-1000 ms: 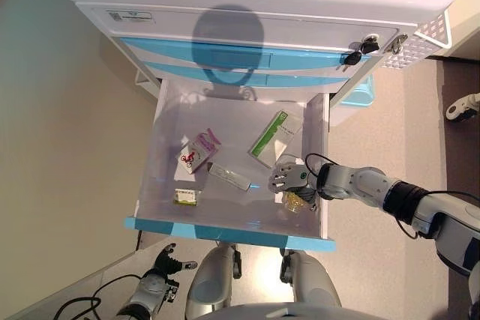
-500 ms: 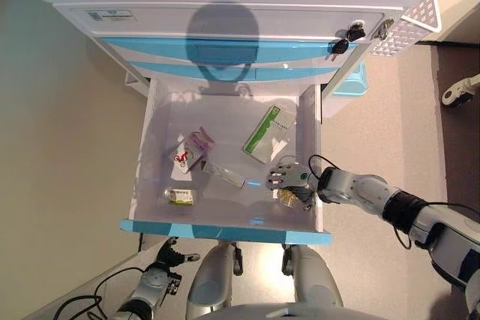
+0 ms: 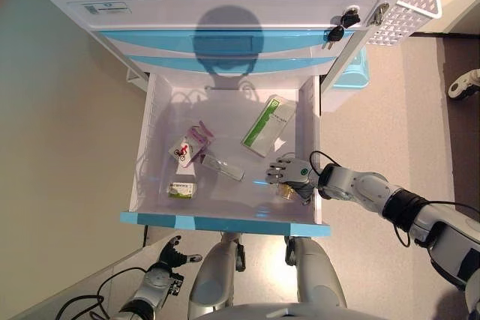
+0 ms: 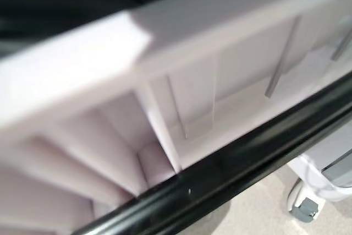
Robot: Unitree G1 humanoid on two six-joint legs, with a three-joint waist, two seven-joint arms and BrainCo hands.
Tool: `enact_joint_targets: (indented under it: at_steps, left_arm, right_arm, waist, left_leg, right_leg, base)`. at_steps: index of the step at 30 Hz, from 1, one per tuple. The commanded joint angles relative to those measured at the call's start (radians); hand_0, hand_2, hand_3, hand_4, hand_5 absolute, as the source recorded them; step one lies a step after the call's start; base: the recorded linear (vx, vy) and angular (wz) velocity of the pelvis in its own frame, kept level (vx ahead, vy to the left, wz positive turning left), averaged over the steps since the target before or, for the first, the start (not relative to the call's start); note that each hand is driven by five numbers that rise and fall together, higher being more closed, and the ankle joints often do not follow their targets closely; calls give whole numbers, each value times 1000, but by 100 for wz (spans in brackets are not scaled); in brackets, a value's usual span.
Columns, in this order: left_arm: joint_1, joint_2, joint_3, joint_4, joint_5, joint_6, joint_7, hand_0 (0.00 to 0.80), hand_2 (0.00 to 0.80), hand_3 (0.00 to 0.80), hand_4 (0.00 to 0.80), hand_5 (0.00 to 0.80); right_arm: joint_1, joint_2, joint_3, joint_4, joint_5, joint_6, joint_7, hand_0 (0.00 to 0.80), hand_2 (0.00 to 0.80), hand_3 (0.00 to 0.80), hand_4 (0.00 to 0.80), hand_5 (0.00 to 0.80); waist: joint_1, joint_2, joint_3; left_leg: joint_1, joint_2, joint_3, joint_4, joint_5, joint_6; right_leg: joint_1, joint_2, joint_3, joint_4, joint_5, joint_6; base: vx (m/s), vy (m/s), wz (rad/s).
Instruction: Open the drawer and pick up the medicine
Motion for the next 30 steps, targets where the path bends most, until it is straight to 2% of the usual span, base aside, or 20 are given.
enact_joint_targets:
  at_steps: [1, 2, 3, 17, 30]
  left_arm:
    - [-13, -12, -1, 2, -43, -11, 14, 0, 0, 0, 0, 0]
    - [-14, -11, 1, 1, -44, -12, 14, 0, 0, 0, 0, 0]
    - [-14, -11, -2, -1, -45, -12, 13, 0, 0, 0, 0, 0]
    - [-15, 0, 8, -9, -43, -16, 11, 0, 0, 0, 0, 0]
    - [-16, -9, 19, -2, -59, -15, 17, 0, 0, 0, 0, 0]
  right_arm:
    - [32, -43, 130, 40, -80, 8, 64, 342, 342, 342, 342, 342]
    - [23, -46, 137, 37, -79, 5, 67, 615, 615, 615, 615, 615]
    - [15, -46, 142, 34, -76, 3, 69, 800, 800, 800, 800, 800]
    - [-28, -124, 158, -4, -23, -10, 84, 800, 800, 800, 800, 800]
    - [-32, -123, 135, -34, 0, -6, 60, 800, 800, 800, 800, 800]
  waist:
    - [1, -12, 26]
    - [1, -11, 26]
    - [2, -10, 29]
    - [5, -4, 42]
    - [-3, -19, 34]
  left_leg:
    - [23, -73, -27, -8, -55, -1]
    - [22, -74, -29, -8, -55, -1]
    - [22, -75, -30, -8, -54, -1]
    - [13, -88, -47, -10, -46, 1]
    - [13, -79, -40, -10, -51, 7]
  right_leg:
    - [-13, -10, 25, -103, 126, 34]
    - [-14, -11, 25, -100, 124, 34]
    - [-16, -12, 26, -96, 123, 34]
    - [-29, -25, 21, -76, 119, 33]
    - [-42, -13, 45, -74, 127, 35]
  base:
    - [0, 0, 0]
    - [0, 0, 0]
    - [-20, 11, 4]
    - [-13, 7, 8]
    - [0, 0, 0]
